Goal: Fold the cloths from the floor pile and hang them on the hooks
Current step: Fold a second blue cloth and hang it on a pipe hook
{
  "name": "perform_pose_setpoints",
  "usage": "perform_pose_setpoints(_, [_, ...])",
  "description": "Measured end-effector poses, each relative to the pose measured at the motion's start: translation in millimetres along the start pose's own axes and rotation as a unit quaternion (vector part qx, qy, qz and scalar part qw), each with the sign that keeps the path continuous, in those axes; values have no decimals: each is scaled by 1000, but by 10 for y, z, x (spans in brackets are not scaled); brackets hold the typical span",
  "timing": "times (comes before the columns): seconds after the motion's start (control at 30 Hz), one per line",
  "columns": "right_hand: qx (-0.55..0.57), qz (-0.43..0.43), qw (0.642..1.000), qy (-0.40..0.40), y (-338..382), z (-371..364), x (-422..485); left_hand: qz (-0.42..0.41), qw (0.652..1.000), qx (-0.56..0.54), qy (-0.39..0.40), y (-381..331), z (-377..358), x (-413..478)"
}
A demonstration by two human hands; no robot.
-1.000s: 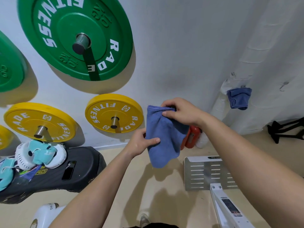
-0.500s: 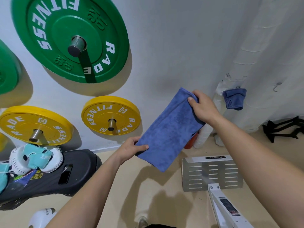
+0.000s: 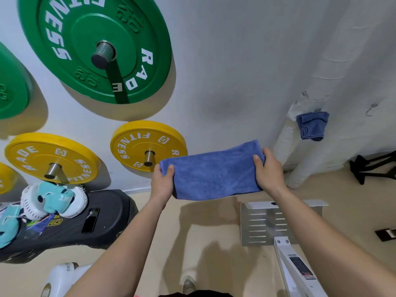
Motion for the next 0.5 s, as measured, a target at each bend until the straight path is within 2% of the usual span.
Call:
perform_pose_setpoints(0.1, [75, -22, 997, -25, 24, -45, -118, -92, 977, 177, -70, 42, -24, -11])
perform_pose_setpoints(0.23, [53, -29, 997, -40, -73, -95, -160, -117, 944, 299, -73, 88, 18, 55])
perform_pose_setpoints(0.37, [-28, -77, 994, -71, -216, -296, -202, -84, 946, 298, -98, 115, -7, 77])
perform_pose_setpoints(0.5, [11, -89, 994, -63, -172, -503, -304, -49, 973, 216, -59, 134, -170, 27])
Point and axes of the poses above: each hand's wrist, its own x-axis towards the middle knuckle, its own z-axis out of the back of the hand, y = z × x, the point moved 1 cm from there along x, towards the middle knuckle, and after that the axes turned 10 degrees about -x, right-handed, at the moved point
